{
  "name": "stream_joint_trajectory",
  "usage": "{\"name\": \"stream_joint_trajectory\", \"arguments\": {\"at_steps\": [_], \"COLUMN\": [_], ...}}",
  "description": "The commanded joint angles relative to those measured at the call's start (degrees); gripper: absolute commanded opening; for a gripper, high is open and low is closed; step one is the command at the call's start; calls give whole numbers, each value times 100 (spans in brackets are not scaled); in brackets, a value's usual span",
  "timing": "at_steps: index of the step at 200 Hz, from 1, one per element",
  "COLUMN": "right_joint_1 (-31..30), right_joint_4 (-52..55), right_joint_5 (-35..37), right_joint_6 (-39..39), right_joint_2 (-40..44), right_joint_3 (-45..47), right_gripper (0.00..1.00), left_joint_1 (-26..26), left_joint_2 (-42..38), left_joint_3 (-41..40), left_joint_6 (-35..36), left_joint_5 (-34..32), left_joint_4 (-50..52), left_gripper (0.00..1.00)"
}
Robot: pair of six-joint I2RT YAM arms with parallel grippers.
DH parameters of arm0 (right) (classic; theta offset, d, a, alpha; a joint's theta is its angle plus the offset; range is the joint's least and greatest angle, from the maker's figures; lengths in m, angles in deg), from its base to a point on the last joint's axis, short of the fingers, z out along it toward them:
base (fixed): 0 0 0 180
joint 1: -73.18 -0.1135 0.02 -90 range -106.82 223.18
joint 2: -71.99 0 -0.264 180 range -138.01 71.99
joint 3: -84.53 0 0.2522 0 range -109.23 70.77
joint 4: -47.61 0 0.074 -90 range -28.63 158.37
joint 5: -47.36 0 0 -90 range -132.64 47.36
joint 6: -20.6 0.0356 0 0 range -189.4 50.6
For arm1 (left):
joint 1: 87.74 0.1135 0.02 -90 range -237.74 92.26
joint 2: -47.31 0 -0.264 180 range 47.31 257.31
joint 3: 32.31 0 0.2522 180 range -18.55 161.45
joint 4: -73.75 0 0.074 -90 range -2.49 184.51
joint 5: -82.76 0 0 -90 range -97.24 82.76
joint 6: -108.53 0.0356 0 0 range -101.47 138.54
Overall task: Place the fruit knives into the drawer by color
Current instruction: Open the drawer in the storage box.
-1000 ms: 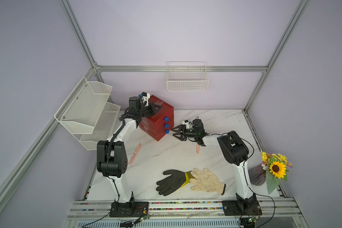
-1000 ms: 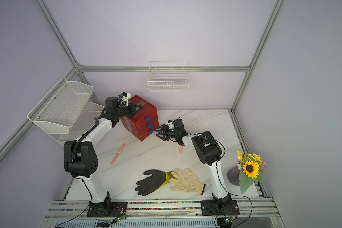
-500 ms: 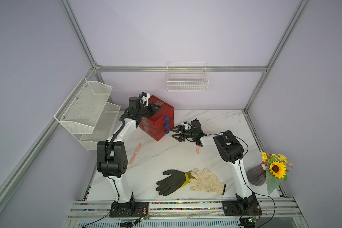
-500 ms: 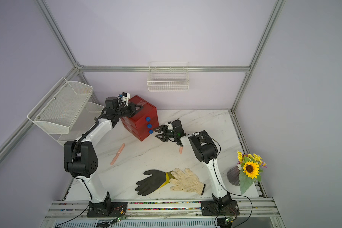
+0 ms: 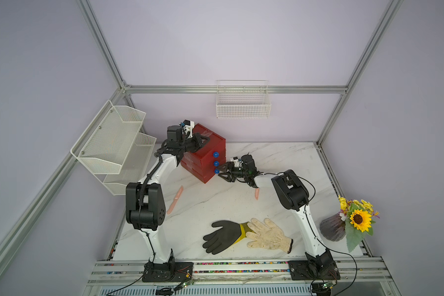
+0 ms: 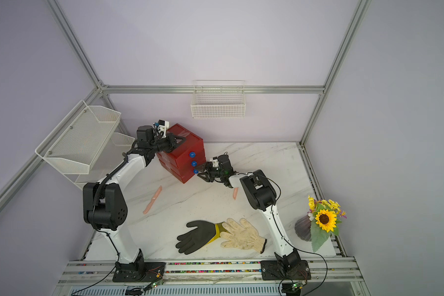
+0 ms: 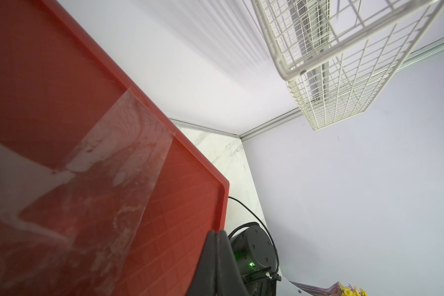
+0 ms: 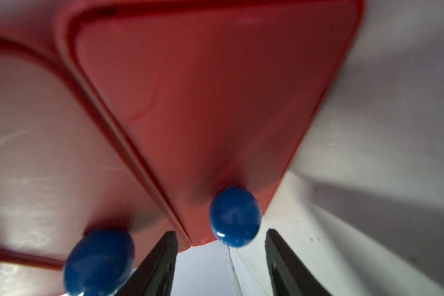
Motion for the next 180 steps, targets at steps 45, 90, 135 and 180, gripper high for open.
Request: {"name": "stream_joint_trajectory", "arguments": {"at_steps": [45, 90, 135, 180], "right_joint_1": [-59, -59, -63, -10], "right_joint_4": [64, -44, -169, -253], "right_joint_5": [191, 215, 44, -437], "right_joint_6": [64, 185, 145, -190], "right_joint_2": [-493, -674, -419, 483], "right_joint_3": [-654, -832, -419, 903], "right_gripper": [46, 29, 17, 17], "left_joint_1": [23, 27, 32, 78], "left_joint_2": [447, 494, 530, 566], "left_joint_3": [-230, -246, -246, -126], "left_joint_6": [-142, -178, -225, -301], "left_joint_5": [37, 82, 100, 144], "left_joint_4": [488, 445, 370, 294], "left_gripper": [0, 0, 0, 0]}}
